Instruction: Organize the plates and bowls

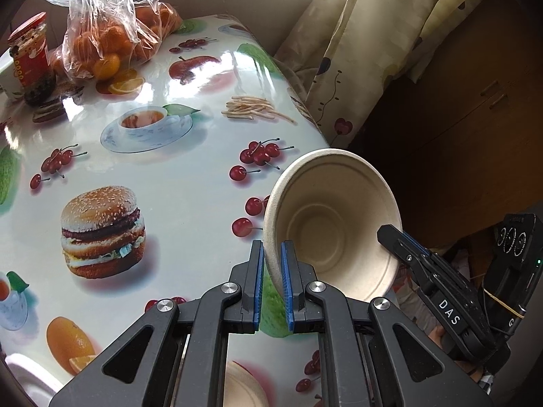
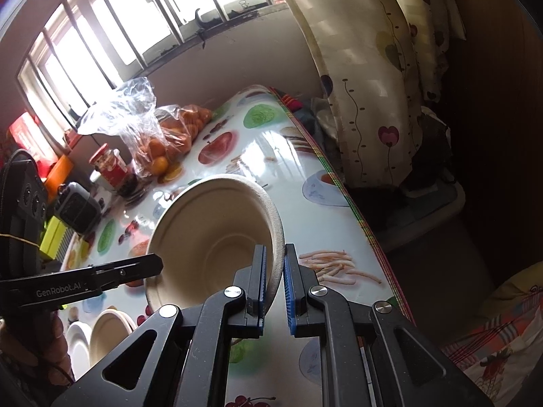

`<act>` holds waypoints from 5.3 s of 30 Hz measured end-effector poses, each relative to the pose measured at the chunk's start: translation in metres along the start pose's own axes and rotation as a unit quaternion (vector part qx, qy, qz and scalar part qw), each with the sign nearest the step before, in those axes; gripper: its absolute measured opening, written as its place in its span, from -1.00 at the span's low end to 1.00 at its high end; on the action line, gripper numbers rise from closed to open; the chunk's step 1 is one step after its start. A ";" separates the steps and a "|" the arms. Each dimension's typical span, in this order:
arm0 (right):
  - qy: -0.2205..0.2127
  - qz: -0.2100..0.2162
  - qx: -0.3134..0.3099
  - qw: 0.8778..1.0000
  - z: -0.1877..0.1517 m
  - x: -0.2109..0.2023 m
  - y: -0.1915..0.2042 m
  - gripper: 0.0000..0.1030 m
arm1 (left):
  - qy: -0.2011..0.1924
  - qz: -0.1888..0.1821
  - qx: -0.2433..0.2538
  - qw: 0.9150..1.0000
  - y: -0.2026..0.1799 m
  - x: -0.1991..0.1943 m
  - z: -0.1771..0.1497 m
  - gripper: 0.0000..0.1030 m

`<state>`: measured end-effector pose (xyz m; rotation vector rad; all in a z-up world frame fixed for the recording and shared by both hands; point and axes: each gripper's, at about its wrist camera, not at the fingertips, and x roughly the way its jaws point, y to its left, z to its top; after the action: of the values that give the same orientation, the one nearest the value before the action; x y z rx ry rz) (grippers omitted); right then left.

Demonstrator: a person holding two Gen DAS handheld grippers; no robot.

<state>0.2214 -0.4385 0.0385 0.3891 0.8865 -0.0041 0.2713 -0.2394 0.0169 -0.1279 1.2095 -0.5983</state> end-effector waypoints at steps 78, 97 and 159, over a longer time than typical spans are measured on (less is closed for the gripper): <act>0.041 0.064 -0.053 0.996 -0.099 -0.032 0.124 -0.79 | -0.028 0.028 -0.043 0.998 0.095 -0.100 -0.109 -0.80; 0.054 0.059 -0.057 0.995 -0.113 -0.026 0.126 -0.78 | -0.020 0.046 -0.036 0.998 0.098 -0.097 -0.120 -0.80; 0.054 0.043 -0.056 0.996 -0.115 -0.020 0.122 -0.46 | -0.024 0.061 -0.038 0.997 0.099 -0.090 -0.124 -0.63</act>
<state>0.1415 -0.2900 0.0286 0.3253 0.9720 0.1461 0.1760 -0.0848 0.0069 -0.1311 1.1840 -0.4399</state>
